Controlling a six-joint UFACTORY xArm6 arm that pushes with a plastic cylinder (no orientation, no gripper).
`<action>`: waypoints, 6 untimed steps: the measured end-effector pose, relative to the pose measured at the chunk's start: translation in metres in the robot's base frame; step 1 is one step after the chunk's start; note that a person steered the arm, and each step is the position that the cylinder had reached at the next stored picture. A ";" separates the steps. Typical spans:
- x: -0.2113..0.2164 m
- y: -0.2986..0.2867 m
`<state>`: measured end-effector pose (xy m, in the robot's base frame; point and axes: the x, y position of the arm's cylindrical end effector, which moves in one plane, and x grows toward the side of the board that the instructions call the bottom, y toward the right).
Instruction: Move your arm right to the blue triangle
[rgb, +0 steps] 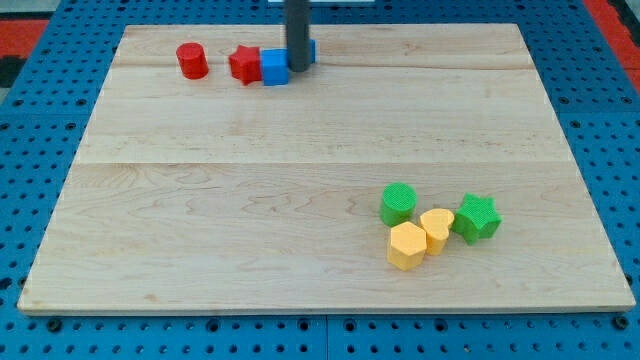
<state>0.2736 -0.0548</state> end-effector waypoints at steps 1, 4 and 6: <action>0.000 -0.034; -0.012 0.129; -0.039 0.088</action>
